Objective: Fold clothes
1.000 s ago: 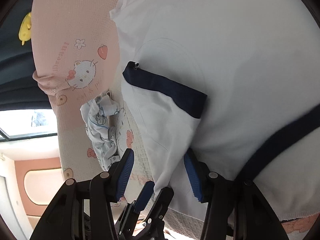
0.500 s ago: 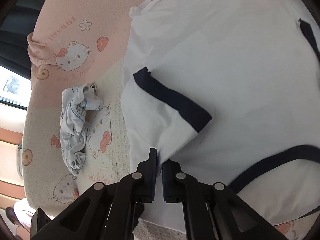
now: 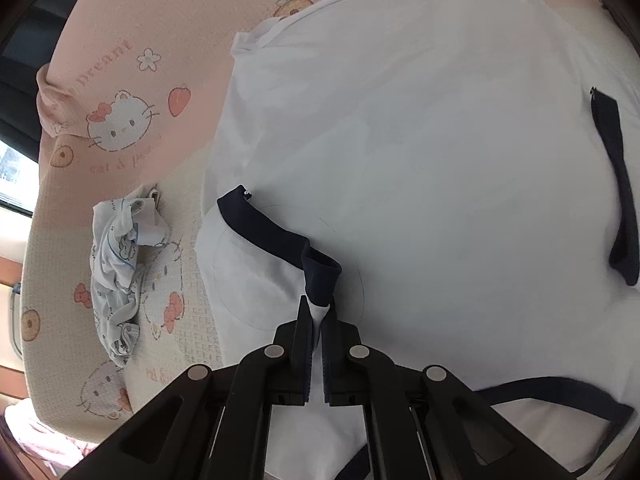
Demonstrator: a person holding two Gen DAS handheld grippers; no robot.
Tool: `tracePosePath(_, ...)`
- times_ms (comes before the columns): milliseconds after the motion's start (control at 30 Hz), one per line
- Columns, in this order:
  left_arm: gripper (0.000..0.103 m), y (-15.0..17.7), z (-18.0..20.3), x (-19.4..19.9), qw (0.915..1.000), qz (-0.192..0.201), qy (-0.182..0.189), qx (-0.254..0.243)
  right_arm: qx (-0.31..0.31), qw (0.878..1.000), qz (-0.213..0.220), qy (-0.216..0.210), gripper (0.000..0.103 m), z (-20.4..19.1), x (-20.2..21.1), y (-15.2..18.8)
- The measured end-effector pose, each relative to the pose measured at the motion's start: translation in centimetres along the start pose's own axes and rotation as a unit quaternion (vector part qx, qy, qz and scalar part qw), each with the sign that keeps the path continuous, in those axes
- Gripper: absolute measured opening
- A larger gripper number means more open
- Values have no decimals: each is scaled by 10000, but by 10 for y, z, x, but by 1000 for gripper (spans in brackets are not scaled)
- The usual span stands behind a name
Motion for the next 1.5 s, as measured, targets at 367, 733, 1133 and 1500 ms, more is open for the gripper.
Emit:
tracePosePath(367, 10, 5, -22, 6, 9863, 138, 906, 1371, 73, 9998, -144, -140, 1, 7, 0, 4)
tracePosePath(733, 12, -13, -15, -16, 9909, -108, 759, 1105, -53, 9983, -410, -412, 1, 11, 0, 6)
tracePosePath(1133, 12, -2, -17, -21, 9960, -263, 404, 754, 120, 9997, -228, -9, 1, 11, 1, 5)
tracePosePath(1500, 19, -21, -58, 1, 9597, 319, 1647, 2255, 220, 9983, -335, -416, 38, 15, 22, 18)
Point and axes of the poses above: each gripper's, at about its wrist camera, not at the fingertips, and x roughly against the way its jaws point, z to its right, y to its underside, the point moved 7 cm from there along -x, roughly the way its jaws point, and after that the axes turned 8 degrees about -x, right-handed, at the moved point
